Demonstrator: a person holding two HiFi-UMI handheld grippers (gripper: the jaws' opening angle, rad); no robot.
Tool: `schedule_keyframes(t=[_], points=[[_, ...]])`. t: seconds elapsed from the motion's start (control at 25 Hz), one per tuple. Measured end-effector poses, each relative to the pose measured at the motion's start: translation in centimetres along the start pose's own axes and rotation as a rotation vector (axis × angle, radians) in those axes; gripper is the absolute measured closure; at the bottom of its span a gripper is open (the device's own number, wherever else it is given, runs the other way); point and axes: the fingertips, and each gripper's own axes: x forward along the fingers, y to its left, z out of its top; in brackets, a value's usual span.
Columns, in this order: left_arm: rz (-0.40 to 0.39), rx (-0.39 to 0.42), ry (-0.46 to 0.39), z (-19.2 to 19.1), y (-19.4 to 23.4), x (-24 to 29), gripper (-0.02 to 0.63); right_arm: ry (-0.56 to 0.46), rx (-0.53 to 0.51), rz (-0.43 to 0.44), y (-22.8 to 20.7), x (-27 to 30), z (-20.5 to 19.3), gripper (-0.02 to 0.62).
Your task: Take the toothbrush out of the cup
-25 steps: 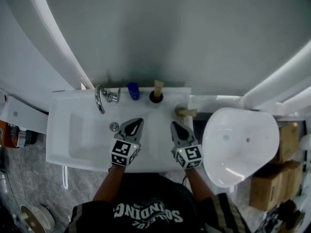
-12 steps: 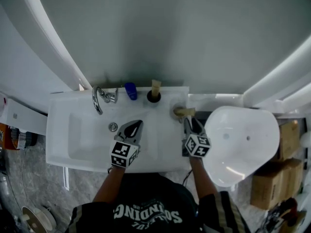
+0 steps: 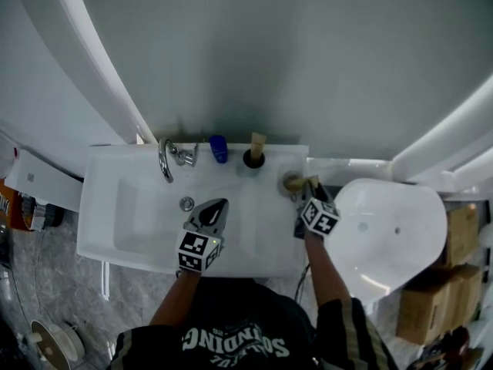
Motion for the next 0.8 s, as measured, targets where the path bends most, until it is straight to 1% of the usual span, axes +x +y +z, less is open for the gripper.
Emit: schedule_keyframes(t=[0.12,0.16,0.2,0.36,0.68,0.8], points=[[0.012,-0.005,-0.001,-0.2,0.3,-0.4,0.609,0.008,0.014,-0.008,-0.4,0.5,0.1,0.465],[0.016,-0.007,-0.001,-0.2,0.4,-0.6,0.609,0.012,0.003,-0.003,-0.4,0.6,0.1,0.472],[0.019,-0.009,-0.001,-0.3,0.5,-0.7,0.609,0.016,-0.011,0.005,-0.3,0.6,0.1,0.505],[0.026,-0.016,-0.007,-0.2,0.9,-1.0,0.609,0.014,-0.051,0.039,0.3,0.4,0.8,0.521],[0.013,-0.017,-0.015,-0.2,0.4,-1.0,0.609,-0.012,-0.189,0.121,2.2,-0.8,3.1,0.532],[0.004,-0.015,-0.017,-0.1,0.2,-0.9,0.608,-0.030,-0.226,0.153,2.9,-1.6,4.2,0.534]])
